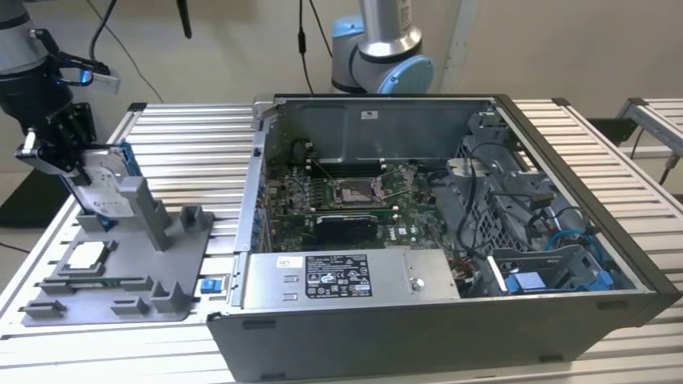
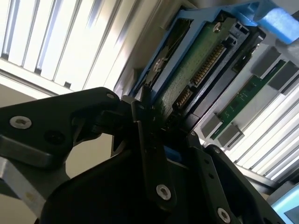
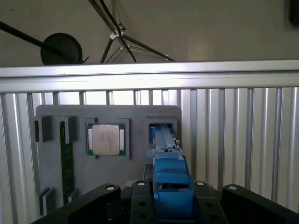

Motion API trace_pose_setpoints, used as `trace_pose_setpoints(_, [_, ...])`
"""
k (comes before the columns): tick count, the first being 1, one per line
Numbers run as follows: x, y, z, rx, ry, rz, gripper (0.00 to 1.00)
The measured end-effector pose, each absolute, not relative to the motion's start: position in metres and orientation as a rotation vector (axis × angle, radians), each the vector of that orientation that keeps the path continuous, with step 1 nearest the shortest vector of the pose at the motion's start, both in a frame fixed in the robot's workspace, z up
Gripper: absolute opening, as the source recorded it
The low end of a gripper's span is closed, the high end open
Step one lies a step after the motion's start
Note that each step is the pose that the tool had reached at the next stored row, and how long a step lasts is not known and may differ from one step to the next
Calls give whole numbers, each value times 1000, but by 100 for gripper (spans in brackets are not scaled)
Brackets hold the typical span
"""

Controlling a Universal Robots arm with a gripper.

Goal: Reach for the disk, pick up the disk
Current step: 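Pick up the disk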

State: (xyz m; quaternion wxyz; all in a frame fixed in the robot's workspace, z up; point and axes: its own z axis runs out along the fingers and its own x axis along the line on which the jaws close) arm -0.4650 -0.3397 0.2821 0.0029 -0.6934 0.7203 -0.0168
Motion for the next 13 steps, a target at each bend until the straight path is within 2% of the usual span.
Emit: trace_pose_setpoints(13, [-465, -340, 306, -2175, 2259, -53, 0])
